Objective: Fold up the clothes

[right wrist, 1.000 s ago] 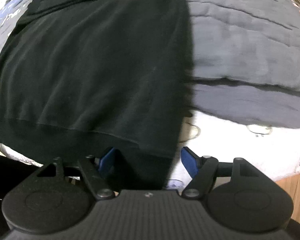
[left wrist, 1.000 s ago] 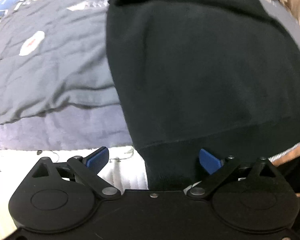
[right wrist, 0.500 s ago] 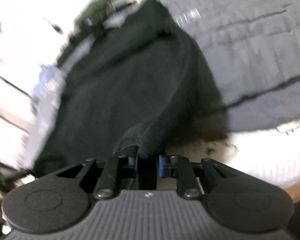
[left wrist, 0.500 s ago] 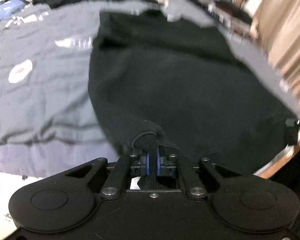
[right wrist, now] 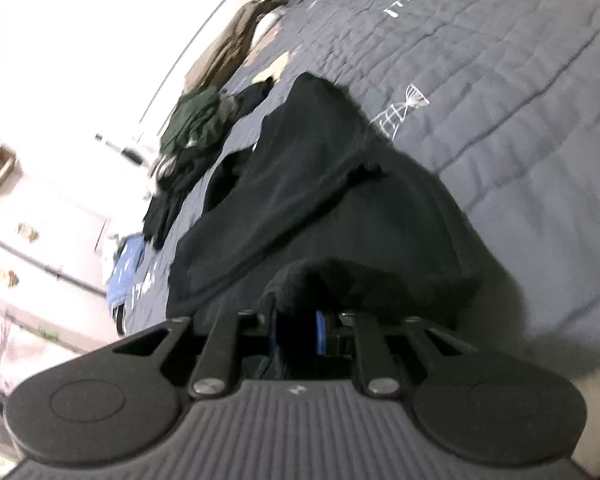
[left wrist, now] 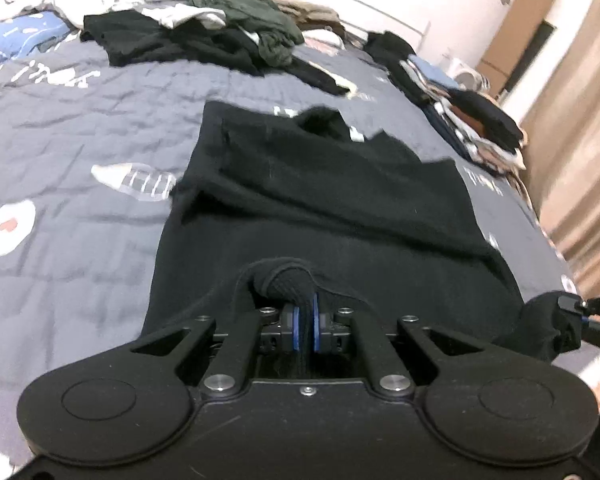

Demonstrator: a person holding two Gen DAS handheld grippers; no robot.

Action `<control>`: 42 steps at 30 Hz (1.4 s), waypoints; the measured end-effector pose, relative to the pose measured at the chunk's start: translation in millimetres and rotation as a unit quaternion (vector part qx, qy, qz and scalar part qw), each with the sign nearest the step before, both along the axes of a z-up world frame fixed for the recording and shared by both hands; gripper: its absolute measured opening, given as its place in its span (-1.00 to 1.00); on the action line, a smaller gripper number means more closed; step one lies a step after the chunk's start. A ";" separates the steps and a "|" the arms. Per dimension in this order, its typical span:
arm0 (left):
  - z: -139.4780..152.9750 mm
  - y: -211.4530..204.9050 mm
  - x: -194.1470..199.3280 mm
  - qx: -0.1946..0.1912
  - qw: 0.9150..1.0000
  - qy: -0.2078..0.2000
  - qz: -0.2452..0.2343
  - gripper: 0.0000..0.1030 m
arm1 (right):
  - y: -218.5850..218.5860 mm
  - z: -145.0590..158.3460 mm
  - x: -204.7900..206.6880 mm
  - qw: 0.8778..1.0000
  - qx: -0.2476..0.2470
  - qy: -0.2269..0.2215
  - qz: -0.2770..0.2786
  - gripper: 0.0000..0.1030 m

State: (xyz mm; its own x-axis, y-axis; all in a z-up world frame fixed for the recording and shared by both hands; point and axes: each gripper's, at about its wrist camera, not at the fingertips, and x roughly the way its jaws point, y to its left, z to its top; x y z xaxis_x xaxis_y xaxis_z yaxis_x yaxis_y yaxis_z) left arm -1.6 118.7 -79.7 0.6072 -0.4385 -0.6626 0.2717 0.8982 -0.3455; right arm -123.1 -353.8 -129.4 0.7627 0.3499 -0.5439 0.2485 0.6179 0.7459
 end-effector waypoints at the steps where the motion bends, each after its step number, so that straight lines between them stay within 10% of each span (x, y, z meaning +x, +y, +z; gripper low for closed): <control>1: 1.6 -2.0 7.6 -0.003 1.000 -0.004 0.005 -0.88 | -1.3 0.1 8.9 1.000 0.003 -0.003 -0.004 -0.68; 9: 13.3 -21.2 81.1 -0.034 0.995 -0.061 0.067 -0.80 | -18.2 3.8 94.4 0.996 -0.043 -0.054 -0.052 -0.61; 15: -4.7 -11.9 80.3 0.016 0.984 -0.090 0.154 0.50 | -28.3 -12.3 112.9 0.984 -0.152 -0.034 -0.086 -0.10; 19: -11.0 1.9 50.0 0.011 0.983 -0.082 0.164 0.53 | -22.5 4.3 90.2 0.978 -0.186 -0.045 -0.088 0.24; 27: -35.5 19.1 -0.7 -0.077 0.976 -0.024 0.205 0.61 | 10.0 -14.5 38.0 0.988 -0.146 -0.012 -0.051 0.28; 42: -83.7 13.2 28.1 -0.128 0.963 0.034 0.233 0.62 | 23.6 -59.5 9.0 0.995 -0.059 0.015 -0.082 0.29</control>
State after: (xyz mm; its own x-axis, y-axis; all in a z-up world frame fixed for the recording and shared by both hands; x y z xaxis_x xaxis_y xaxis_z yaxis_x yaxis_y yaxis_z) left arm 26.5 131.9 -163.4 0.7360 -0.2824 -0.6152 -0.1726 0.8005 -0.5739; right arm -114.1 -330.1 -188.9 0.7869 0.1552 -0.5972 0.3736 0.6504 0.6613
